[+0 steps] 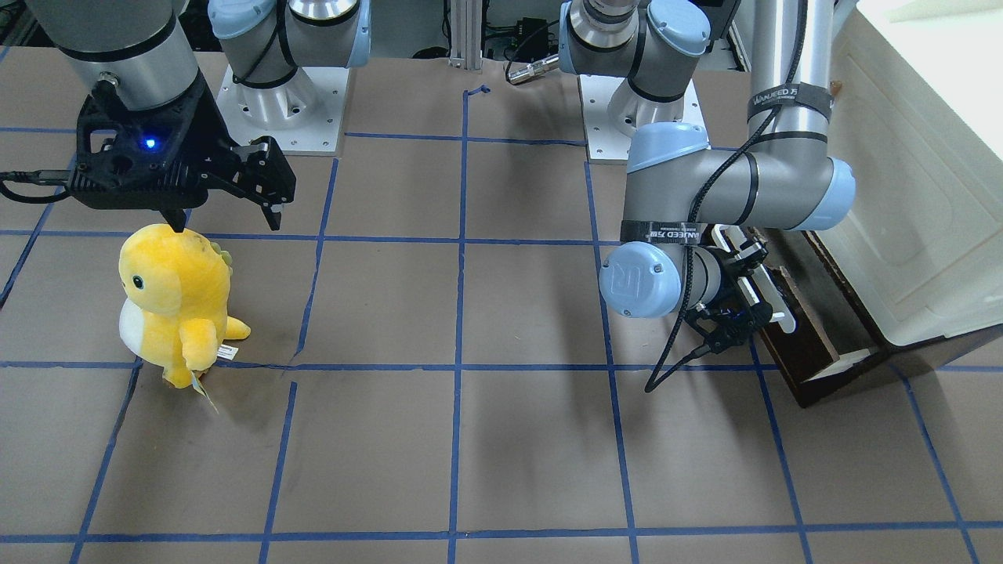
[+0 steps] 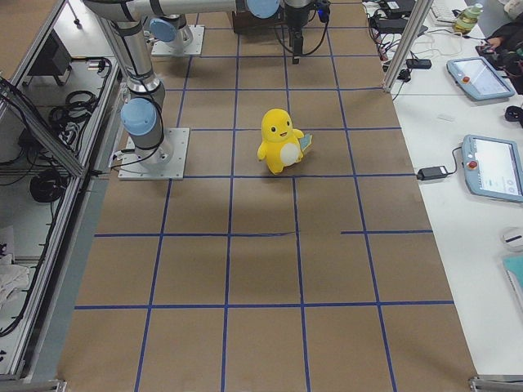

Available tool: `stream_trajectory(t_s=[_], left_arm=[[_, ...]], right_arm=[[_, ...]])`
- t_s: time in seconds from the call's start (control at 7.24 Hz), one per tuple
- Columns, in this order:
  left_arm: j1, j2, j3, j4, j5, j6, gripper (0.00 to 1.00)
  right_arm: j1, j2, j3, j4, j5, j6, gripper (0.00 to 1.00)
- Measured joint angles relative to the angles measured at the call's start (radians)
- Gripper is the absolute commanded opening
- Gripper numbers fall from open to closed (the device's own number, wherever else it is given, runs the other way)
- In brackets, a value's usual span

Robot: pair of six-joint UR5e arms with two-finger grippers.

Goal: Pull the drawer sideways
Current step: 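Pull the handle with the left gripper, sliding the drawer open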

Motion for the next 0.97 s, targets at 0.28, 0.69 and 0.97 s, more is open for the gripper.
stream_trajectory(t_s=[0.28, 0.69, 0.97], left_arm=[[-0.01, -0.001, 0.003, 0.0, -0.009, -0.009, 0.0], [-0.017, -0.004, 0.013, 0.0, -0.022, -0.013, 0.0], [-0.024, -0.013, 0.031, -0.007, -0.039, -0.018, 0.0]], right_arm=[[0.0, 0.0, 0.0, 0.0, -0.001, 0.0, 1.0], [0.0, 0.0, 0.0, 0.0, -0.001, 0.0, 1.0], [0.0, 0.0, 0.0, 0.0, -0.001, 0.0, 1.0]])
